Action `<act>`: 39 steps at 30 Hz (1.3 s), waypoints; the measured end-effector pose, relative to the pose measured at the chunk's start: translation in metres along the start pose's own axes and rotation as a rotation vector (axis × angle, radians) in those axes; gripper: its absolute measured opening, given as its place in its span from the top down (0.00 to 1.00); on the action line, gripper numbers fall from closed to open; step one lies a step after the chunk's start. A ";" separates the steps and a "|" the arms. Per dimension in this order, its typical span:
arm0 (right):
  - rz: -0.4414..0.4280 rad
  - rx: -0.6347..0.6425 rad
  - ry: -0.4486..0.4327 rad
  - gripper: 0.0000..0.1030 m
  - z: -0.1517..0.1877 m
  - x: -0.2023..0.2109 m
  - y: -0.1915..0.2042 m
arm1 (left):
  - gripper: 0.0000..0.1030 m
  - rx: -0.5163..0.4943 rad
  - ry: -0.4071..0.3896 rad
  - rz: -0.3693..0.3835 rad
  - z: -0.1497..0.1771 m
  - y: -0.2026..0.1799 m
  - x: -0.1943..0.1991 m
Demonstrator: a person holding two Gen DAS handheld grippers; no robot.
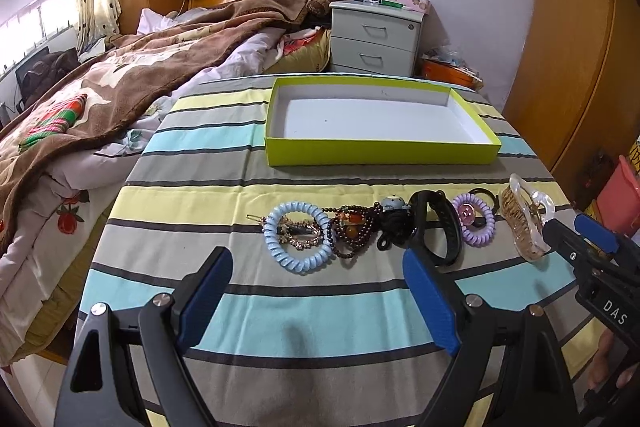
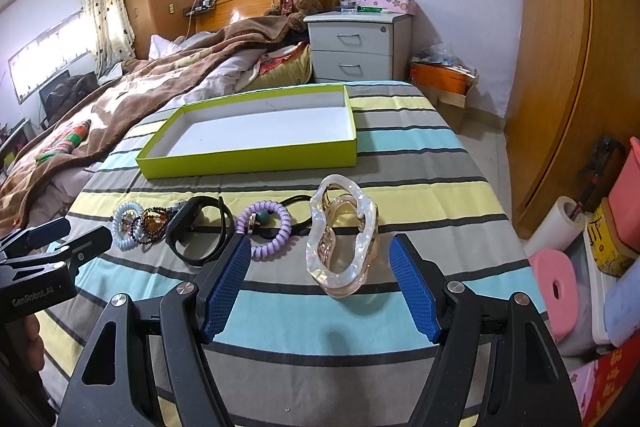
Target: Organize jewelry
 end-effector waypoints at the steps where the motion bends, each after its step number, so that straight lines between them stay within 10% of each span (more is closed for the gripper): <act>1: 0.001 0.000 0.000 0.30 0.006 -0.003 0.000 | 0.14 0.003 0.003 -0.001 0.000 0.001 -0.001; 39: 0.005 -0.007 0.007 0.30 0.006 -0.003 -0.003 | 0.14 0.025 0.012 -0.014 0.002 0.009 0.002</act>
Point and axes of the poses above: each gripper's, at about its wrist camera, not at the fingertips, and x roughly against the way its jaws point, y to its left, z to its underside, the point moved 4 cm from there along -x, roughly the way its jaws point
